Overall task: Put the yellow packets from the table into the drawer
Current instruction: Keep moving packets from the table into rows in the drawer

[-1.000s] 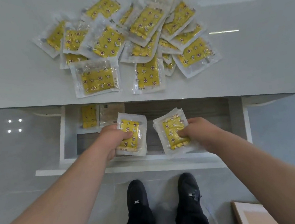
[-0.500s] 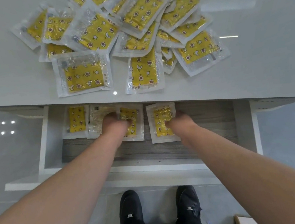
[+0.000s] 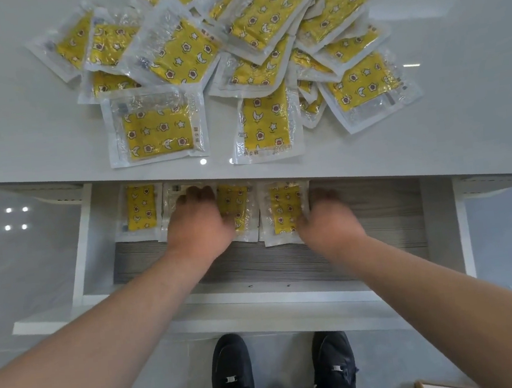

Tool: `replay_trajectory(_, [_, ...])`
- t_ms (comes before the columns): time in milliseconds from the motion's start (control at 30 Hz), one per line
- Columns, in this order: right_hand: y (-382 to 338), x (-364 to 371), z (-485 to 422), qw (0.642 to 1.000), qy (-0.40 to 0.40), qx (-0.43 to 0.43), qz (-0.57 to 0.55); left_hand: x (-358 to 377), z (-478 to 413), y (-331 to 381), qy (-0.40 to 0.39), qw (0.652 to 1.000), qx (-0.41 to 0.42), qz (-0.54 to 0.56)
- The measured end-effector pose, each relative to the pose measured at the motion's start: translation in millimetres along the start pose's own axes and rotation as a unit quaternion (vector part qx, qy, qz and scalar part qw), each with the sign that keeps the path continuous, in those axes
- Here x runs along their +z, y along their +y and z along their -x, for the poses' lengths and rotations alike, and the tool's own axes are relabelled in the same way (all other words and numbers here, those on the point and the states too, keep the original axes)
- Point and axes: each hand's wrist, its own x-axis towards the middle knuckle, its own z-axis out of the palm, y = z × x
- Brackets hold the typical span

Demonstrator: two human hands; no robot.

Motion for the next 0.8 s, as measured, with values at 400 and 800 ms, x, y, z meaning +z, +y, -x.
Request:
replay_trajectory(400, [1.4,33.5,0.8,0.978,-0.016,-0.132,0.158,25.2,-4.2,-17.5,-0.05,0.983,0.153,-0.091])
replay_trajectory(800, [-4.8,24.9,-16.1,0.969,0.001,-0.181,0.169,27.1,-7.4,-16.1,-0.011,0.987,0.126,-0.101])
